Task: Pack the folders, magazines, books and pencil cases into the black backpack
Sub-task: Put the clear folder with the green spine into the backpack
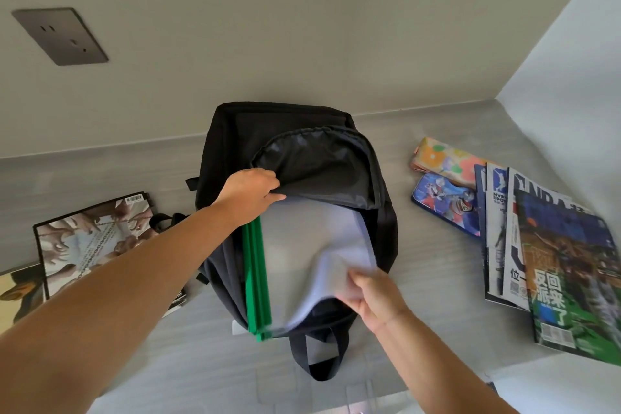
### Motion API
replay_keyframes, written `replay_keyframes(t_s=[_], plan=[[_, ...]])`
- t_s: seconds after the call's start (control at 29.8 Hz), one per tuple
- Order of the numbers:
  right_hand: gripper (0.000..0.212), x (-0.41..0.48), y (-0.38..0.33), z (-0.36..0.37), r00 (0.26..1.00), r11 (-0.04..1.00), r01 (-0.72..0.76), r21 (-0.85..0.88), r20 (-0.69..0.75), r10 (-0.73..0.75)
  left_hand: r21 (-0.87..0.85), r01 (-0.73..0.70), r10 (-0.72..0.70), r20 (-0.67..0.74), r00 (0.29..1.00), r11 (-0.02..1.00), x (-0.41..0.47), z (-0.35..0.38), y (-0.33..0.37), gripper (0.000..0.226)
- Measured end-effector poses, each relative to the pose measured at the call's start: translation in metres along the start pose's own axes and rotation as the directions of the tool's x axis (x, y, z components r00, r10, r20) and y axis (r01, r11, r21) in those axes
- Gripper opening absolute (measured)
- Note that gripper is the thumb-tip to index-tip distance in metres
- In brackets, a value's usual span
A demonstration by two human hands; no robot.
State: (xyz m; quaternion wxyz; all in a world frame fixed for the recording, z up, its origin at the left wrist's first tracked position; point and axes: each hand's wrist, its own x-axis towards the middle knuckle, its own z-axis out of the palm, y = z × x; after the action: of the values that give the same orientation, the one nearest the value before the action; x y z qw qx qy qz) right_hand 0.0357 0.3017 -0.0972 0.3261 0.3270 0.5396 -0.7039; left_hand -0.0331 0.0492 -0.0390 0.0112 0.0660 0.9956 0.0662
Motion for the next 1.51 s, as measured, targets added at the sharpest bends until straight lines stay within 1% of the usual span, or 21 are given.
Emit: replay_keyframes(t_s=[0.1, 0.17, 0.24, 0.27, 0.34, 0.4, 0.44, 0.47, 0.54, 0.6, 0.74, 0.91, 1.04, 1.14, 1.24, 1.31, 1.38, 1.41, 1.45, 1.48, 1.51], plan=[[0.033, 0.021, -0.013, 0.022, 0.997, 0.999, 0.042, 0.020, -0.070, -0.041, 0.006, 0.001, -0.001, -0.003, 1.000, 1.000, -0.001, -0.002, 0.002, 0.033], [0.034, 0.021, -0.016, 0.022, 0.995, 0.995, 0.059, 0.085, -0.083, -0.052, -0.014, 0.019, -0.019, -0.003, 1.000, 1.000, -0.002, -0.002, 0.000, 0.033], [0.033, 0.005, -0.007, 0.010, 0.999, 0.981, 0.019, 0.194, -0.033, -0.013, -0.037, 0.031, -0.031, 0.001, 1.000, 0.999, -0.004, 0.000, -0.002, 0.032], [0.030, -0.005, 0.000, 0.003, 1.000, 0.969, -0.014, 0.246, 0.019, 0.010, -0.041, 0.030, -0.030, -0.001, 1.000, 0.999, -0.005, 0.002, -0.002, 0.032], [0.018, -0.027, 0.015, -0.003, 0.991, 0.953, -0.073, 0.295, 0.126, 0.037, -0.043, 0.033, -0.034, -0.013, 0.999, 0.999, -0.005, 0.003, -0.001, 0.032], [0.007, -0.038, 0.027, 0.007, 0.980, 0.972, -0.114, 0.206, 0.185, 0.075, -0.057, 0.052, -0.053, -0.017, 0.998, 0.997, -0.005, 0.004, 0.000, 0.032], [0.007, -0.039, 0.033, 0.014, 0.975, 0.982, -0.130, 0.139, 0.197, 0.101, -0.061, 0.057, -0.058, -0.018, 0.998, 0.997, -0.005, 0.004, 0.001, 0.032], [0.009, -0.037, 0.037, 0.023, 0.970, 0.986, -0.144, 0.088, 0.207, 0.124, -0.059, 0.060, -0.061, -0.016, 0.998, 0.997, -0.005, 0.004, 0.001, 0.033], [0.022, -0.029, 0.041, 0.042, 0.965, 0.980, -0.186, 0.065, 0.202, 0.169, -0.051, 0.061, -0.062, -0.008, 0.998, 0.997, -0.006, 0.003, 0.003, 0.033], [0.028, -0.018, 0.041, 0.057, 0.968, 0.968, -0.219, 0.119, 0.152, 0.200, -0.043, 0.061, -0.062, 0.000, 0.998, 0.997, -0.006, 0.001, 0.004, 0.033], [0.039, -0.002, 0.028, 0.077, 0.985, 0.960, -0.164, 0.228, 0.100, 0.144, -0.024, 0.058, -0.058, -0.005, 0.998, 0.998, -0.006, 0.000, 0.004, 0.033], [0.038, 0.002, 0.018, 0.099, 0.986, 0.948, -0.161, 0.275, 0.086, 0.143, -0.006, 0.060, -0.060, -0.016, 0.998, 0.998, -0.006, 0.000, 0.001, 0.033], [0.039, 0.010, 0.017, 0.101, 0.989, 0.947, -0.143, 0.288, 0.074, 0.127, -0.008, 0.061, -0.061, -0.006, 0.998, 0.998, -0.006, 0.004, 0.000, 0.033], [0.038, 0.006, 0.015, 0.097, 0.985, 0.966, -0.131, 0.225, 0.139, 0.101, -0.025, 0.076, -0.076, 0.006, 0.997, 0.997, -0.006, 0.009, -0.001, 0.032], [0.031, 0.000, 0.007, 0.089, 0.969, 0.985, -0.150, 0.091, 0.214, 0.127, -0.054, 0.105, -0.103, 0.032, 0.994, 0.993, -0.008, 0.014, -0.001, 0.032], [0.023, -0.006, -0.003, 0.076, 0.959, 0.988, -0.148, -0.031, 0.240, 0.151, -0.011, 0.109, -0.109, 0.044, 0.993, 0.994, -0.009, 0.018, 0.005, 0.042], [0.022, -0.014, -0.013, 0.055, 0.960, 0.978, -0.083, -0.190, 0.247, 0.129, -0.034, 0.116, -0.114, 0.038, 0.993, 0.993, -0.011, 0.021, 0.021, 0.060], [0.022, -0.017, -0.018, 0.042, 0.970, 0.958, -0.008, -0.287, 0.230, 0.077, -0.069, 0.105, -0.103, 0.025, 0.994, 0.992, -0.010, 0.022, 0.034, 0.067], [0.023, -0.017, -0.024, 0.026, 0.980, 0.925, 0.090, -0.370, 0.199, -0.016, -0.098, 0.081, -0.080, 0.007, 0.997, 0.992, -0.008, 0.022, 0.049, 0.070], [0.022, -0.016, -0.030, 0.008, 0.975, 0.878, 0.206, -0.431, 0.164, -0.149, -0.126, 0.048, -0.049, -0.007, 0.999, 0.991, -0.006, 0.024, 0.067, 0.070], [0.020, -0.014, -0.038, -0.012, 0.946, 0.816, 0.321, -0.480, 0.126, -0.298, -0.167, 0.017, -0.019, -0.009, 1.000, 0.986, -0.002, 0.026, 0.086, 0.068]])
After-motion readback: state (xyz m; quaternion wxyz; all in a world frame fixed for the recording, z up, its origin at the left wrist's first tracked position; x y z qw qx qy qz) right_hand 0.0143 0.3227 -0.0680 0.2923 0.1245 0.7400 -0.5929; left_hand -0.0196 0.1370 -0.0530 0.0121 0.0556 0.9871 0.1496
